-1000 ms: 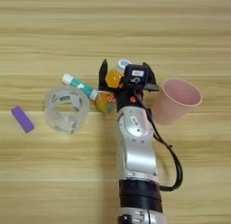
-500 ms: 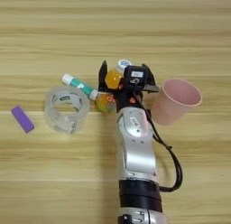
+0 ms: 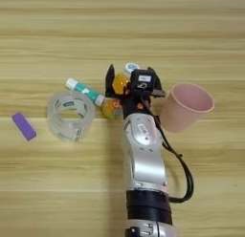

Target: Move the objects on the table

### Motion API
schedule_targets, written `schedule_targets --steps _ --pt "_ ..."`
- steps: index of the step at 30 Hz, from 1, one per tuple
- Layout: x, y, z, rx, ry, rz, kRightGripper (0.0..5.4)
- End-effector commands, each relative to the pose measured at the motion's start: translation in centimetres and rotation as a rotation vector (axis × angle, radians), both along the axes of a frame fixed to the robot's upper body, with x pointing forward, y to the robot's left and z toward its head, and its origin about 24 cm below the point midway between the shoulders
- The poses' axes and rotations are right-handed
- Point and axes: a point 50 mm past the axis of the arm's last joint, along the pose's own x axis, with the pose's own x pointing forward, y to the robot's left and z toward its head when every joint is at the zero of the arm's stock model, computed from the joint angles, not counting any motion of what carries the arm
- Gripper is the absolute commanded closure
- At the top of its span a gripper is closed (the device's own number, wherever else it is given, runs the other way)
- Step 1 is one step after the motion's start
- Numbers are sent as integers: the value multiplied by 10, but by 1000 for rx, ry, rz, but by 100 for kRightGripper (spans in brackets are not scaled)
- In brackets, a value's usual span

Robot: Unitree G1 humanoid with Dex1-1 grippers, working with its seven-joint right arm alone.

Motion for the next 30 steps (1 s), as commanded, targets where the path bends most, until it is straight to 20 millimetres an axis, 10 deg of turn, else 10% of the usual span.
schedule_targets --steps 1,10,30 --pt "9 4 27 -15 -102 49 109" --pt "9 7 24 5 -84 79 192" --pt "8 9 25 -8 -85 94 197"
